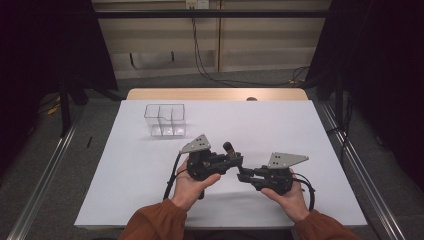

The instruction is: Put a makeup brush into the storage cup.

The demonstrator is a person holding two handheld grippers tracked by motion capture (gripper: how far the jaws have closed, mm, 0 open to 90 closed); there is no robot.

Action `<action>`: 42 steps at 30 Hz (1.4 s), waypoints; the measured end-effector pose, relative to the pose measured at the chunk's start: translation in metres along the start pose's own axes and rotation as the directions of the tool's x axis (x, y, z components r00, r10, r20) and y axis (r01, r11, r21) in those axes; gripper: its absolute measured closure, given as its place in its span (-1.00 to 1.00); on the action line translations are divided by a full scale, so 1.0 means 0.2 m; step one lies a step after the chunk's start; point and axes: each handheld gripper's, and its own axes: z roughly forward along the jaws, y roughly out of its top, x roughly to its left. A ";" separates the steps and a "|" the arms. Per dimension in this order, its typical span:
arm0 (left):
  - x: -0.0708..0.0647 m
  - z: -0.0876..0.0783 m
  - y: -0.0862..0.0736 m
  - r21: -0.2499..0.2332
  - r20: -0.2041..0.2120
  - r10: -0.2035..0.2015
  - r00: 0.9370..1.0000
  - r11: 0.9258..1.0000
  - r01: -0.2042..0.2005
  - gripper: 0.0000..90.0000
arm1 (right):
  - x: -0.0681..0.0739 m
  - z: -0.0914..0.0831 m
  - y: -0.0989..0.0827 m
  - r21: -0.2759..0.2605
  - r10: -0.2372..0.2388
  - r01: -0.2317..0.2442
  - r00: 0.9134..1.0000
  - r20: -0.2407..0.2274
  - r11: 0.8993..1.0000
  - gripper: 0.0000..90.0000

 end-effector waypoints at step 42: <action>0.03 -0.10 0.03 0.056 -0.069 0.040 0.997 0.998 -0.037 0.76 | -0.04 -0.08 -0.01 -0.107 0.055 -0.042 0.991 0.120 0.993 -0.95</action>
